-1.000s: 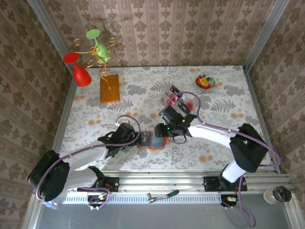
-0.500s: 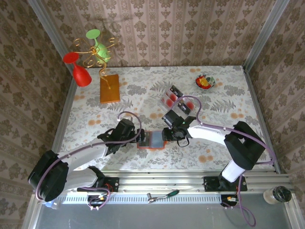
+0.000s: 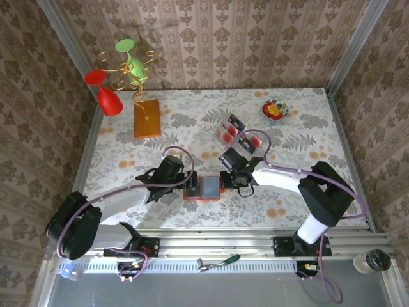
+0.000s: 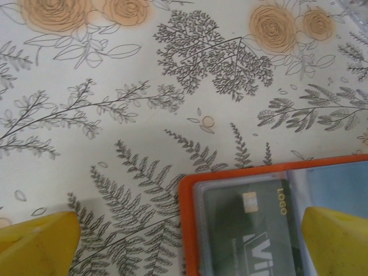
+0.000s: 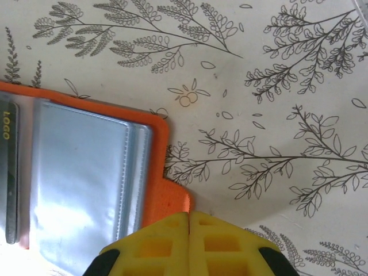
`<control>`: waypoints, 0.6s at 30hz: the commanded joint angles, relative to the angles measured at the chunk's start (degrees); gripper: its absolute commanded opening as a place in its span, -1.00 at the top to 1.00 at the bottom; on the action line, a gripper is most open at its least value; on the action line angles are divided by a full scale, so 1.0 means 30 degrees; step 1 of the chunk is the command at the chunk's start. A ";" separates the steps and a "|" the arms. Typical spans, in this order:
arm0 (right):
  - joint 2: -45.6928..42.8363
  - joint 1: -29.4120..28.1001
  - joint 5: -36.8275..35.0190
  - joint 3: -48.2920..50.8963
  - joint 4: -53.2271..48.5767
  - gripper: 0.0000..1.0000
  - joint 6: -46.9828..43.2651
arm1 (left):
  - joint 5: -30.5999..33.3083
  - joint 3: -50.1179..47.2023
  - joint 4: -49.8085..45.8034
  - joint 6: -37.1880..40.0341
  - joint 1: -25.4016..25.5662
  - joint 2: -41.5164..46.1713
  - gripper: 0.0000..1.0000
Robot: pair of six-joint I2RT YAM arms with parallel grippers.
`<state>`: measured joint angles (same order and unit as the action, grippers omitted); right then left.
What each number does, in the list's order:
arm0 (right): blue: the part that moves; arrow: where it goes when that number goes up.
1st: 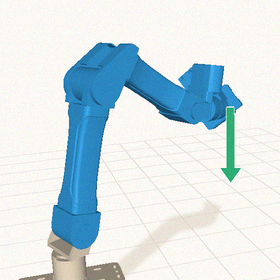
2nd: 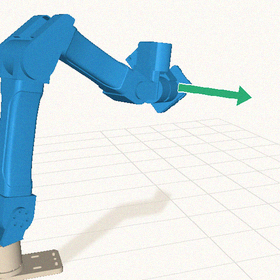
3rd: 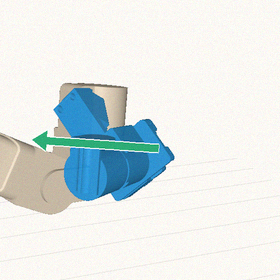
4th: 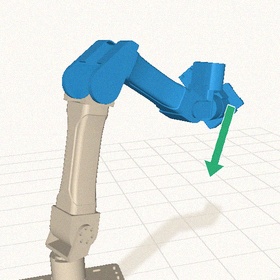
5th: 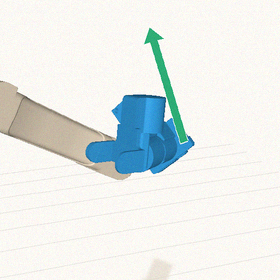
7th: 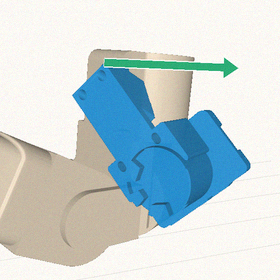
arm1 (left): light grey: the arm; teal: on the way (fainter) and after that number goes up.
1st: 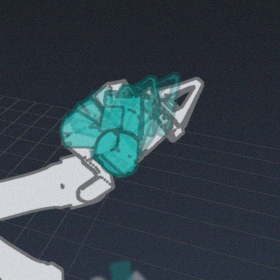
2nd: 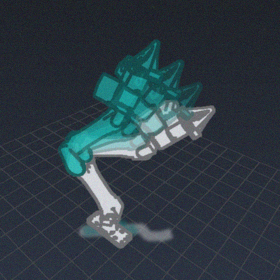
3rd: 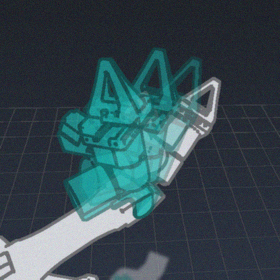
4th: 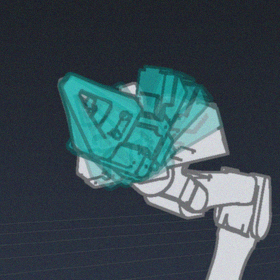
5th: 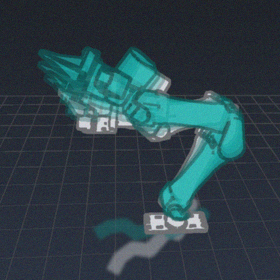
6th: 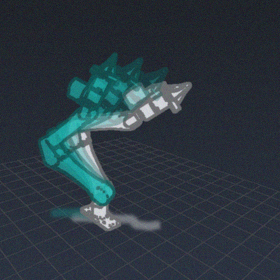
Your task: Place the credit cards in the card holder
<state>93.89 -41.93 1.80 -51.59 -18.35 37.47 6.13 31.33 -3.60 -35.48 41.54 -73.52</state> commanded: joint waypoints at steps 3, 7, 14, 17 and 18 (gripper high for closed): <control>0.0301 0.0333 0.0534 0.0498 0.0733 1.00 0.0253 | -0.2192 0.0539 0.1588 0.0256 -0.0629 -0.1159 -1.00; 0.0486 0.0354 0.0600 0.0566 0.0932 1.00 0.0340 | -0.2710 0.0660 0.2073 0.0293 -0.0655 -0.1818 -1.00; 0.0647 0.0355 0.0812 0.0763 0.1334 1.00 0.0590 | -0.3515 0.0601 0.3298 -0.0008 -0.0687 -0.2627 -1.00; 0.0427 0.0369 0.0865 0.0850 0.1348 1.00 0.0634 | -0.3710 0.0601 0.3655 -0.0205 -0.0677 -0.2965 -1.00; 0.0370 0.0355 0.0900 0.0884 0.1372 1.00 0.0641 | -0.3742 0.0601 0.3716 -0.0263 -0.0670 -0.3038 -1.00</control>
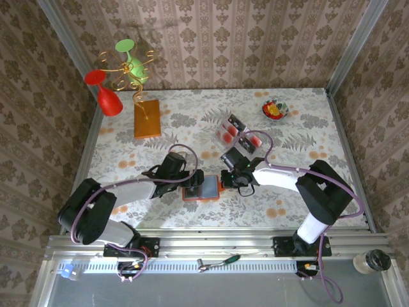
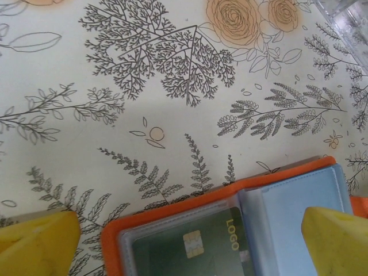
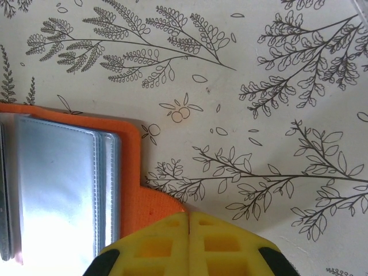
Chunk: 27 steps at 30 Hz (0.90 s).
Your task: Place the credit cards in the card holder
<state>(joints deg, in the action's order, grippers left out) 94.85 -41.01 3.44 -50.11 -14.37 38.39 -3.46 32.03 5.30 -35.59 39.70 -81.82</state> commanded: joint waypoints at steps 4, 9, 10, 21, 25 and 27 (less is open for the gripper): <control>-0.0225 0.0052 0.0434 0.0384 -0.0091 1.00 0.0328 | -0.0581 0.0094 0.1067 -0.0494 -0.0065 -0.0428 -1.00; -0.0169 0.0052 0.0653 0.0498 0.0143 1.00 0.0415 | -0.1036 -0.0159 0.1424 -0.0703 -0.0046 -0.0613 -1.00; -0.0128 0.0056 0.0696 0.0501 0.0201 1.00 0.0444 | -0.1143 -0.0187 0.1506 -0.0727 -0.0023 -0.0641 -1.00; 0.0255 0.0048 0.0984 0.0503 0.0718 1.00 0.0906 | -0.2330 -0.0423 0.2129 -0.1473 0.0056 0.0353 -1.00; 0.0405 0.0049 0.1079 0.0392 0.0808 1.00 0.0994 | -0.2622 -0.0496 0.2651 -0.2071 0.0043 0.1116 -1.00; 0.0498 0.0050 0.1120 0.0283 0.0808 1.00 0.1031 | -0.2794 -0.0619 0.3161 -0.2408 0.0062 0.1441 -1.00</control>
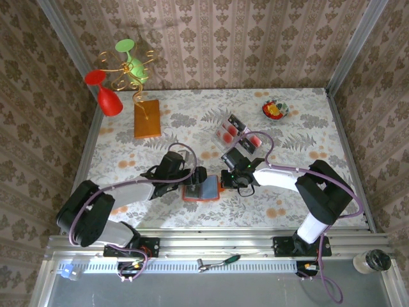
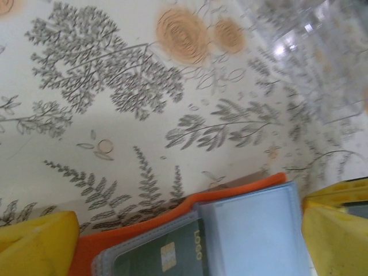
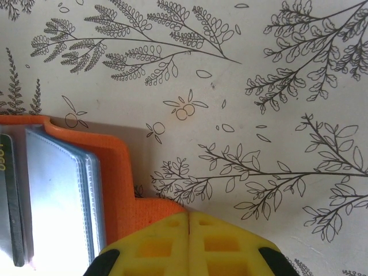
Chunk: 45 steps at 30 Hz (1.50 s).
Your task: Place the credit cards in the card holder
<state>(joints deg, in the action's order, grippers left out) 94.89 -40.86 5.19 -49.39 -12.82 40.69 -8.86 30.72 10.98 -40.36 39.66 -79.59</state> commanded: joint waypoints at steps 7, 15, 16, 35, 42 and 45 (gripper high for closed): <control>0.0712 -0.0002 0.0641 -0.0148 0.0379 1.00 0.0265 | -0.1555 -0.0275 0.2559 -0.1806 0.0136 0.1051 -1.00; 0.0833 0.0022 0.0731 -0.0105 0.0542 1.00 0.0324 | -0.0283 -0.0481 0.1060 -0.1485 0.0113 0.2348 -1.00; 0.0845 0.0004 0.0731 -0.0044 0.0552 1.00 0.0351 | 0.0343 -0.0463 0.0235 -0.1391 0.0067 0.2712 -1.00; 0.0976 0.0000 0.0818 -0.0081 0.0611 1.00 0.0375 | 0.1817 -0.2112 -0.0860 -0.0758 -0.0662 0.1544 -1.00; 0.1072 -0.0001 0.0860 -0.0007 0.0699 1.00 0.0442 | 0.0407 -0.1865 0.0729 -0.0685 -0.0608 0.0174 -1.00; 0.1090 -0.0001 0.0875 -0.0003 0.0762 1.00 0.0438 | 0.0259 -0.1611 0.0877 -0.0719 -0.0425 0.0061 -1.00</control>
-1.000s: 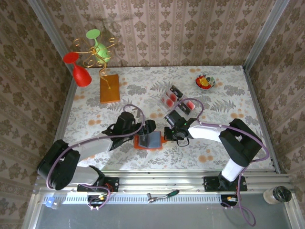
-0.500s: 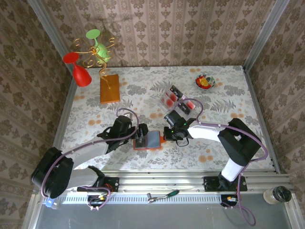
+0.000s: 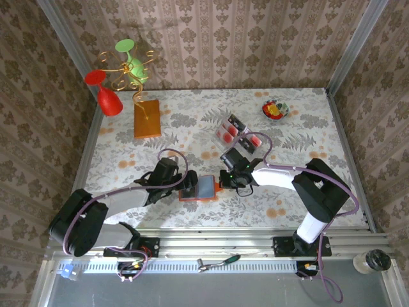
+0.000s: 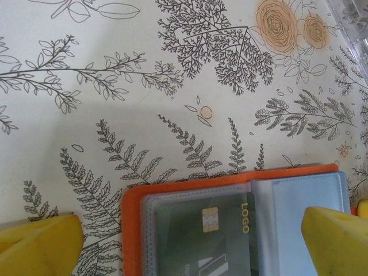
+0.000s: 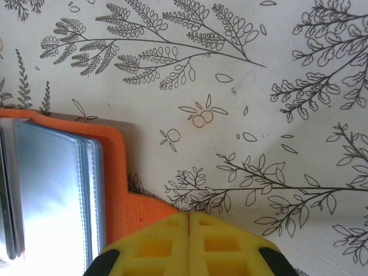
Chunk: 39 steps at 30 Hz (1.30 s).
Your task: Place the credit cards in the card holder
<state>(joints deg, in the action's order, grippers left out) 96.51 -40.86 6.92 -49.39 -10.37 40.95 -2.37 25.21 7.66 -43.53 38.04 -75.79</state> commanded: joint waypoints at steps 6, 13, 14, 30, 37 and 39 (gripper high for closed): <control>0.0778 0.0001 0.0520 -0.0037 0.0215 1.00 0.0443 | -0.1892 0.0590 0.1826 0.0227 0.0500 -0.1191 -1.00; 0.1020 -0.0001 0.0785 -0.0032 0.0612 1.00 0.0616 | -0.1850 0.0999 0.1857 0.0008 0.0969 -0.1356 -1.00; 0.1025 0.0003 0.0781 -0.0003 0.0643 1.00 0.0617 | -0.1872 0.1029 0.1894 -0.0012 0.0979 -0.1367 -1.00; 0.1086 -0.0002 0.0792 -0.0030 0.0708 1.00 0.0617 | -0.1993 0.0458 0.4352 -0.1794 0.1814 0.1476 -1.00; 0.1339 0.0159 0.0850 -0.0446 0.0573 1.00 0.0545 | -0.1995 0.0693 0.6270 -0.2682 0.2892 0.0120 -1.00; 0.1362 0.0233 0.0919 -0.0650 0.0502 1.00 0.0479 | -0.1885 0.0791 0.6505 -0.2838 0.3021 -0.0376 -1.00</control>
<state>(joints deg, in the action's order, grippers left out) 98.67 -40.49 9.50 -50.13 -7.51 42.22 -7.42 27.24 23.88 -50.15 46.44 -75.22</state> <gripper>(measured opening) 0.067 0.999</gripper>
